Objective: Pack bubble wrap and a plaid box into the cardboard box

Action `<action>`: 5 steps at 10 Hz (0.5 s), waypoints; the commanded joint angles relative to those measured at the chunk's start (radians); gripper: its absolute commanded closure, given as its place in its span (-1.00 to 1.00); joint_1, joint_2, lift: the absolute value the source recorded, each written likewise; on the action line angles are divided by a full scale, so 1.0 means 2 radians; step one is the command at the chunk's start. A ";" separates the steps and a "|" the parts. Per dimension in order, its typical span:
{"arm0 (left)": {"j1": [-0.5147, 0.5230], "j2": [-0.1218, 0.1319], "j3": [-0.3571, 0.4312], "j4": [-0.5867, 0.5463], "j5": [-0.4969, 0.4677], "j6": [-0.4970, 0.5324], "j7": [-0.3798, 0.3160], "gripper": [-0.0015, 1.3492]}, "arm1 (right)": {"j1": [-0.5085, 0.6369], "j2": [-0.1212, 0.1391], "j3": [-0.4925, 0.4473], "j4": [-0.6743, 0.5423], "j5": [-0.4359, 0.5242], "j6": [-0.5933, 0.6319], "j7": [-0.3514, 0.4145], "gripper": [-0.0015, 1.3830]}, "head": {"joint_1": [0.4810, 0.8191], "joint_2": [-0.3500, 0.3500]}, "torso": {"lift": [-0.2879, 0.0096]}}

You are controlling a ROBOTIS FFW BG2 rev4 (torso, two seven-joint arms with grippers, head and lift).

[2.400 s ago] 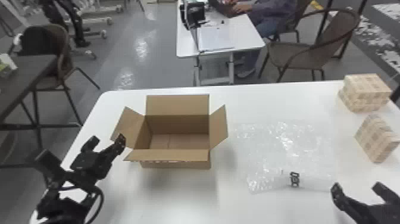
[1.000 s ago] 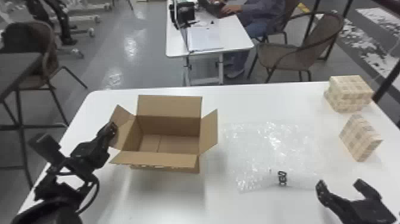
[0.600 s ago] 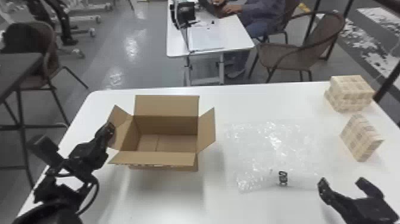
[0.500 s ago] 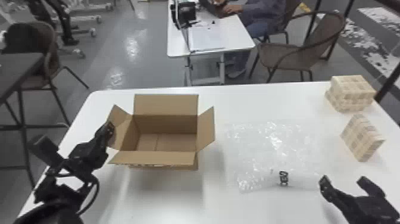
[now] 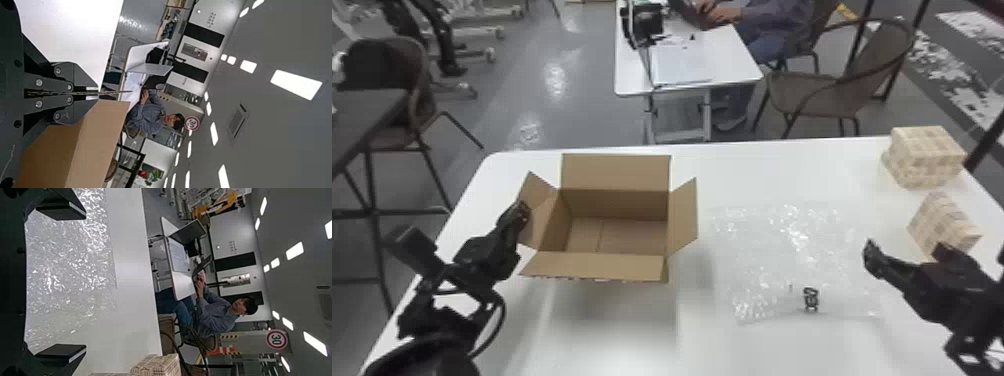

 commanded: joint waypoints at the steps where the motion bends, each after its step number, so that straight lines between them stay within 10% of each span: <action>1: 0.000 -0.002 -0.003 0.000 0.000 -0.003 0.001 0.81 | -0.036 0.003 0.014 -0.026 0.019 0.100 -0.022 -0.84 | 0.27 0.26 | 0.19; 5: 0.000 -0.002 -0.016 0.000 0.005 -0.003 0.001 0.81 | -0.168 0.003 0.053 0.026 -0.013 0.308 -0.069 -0.84 | 0.27 0.30 | 0.19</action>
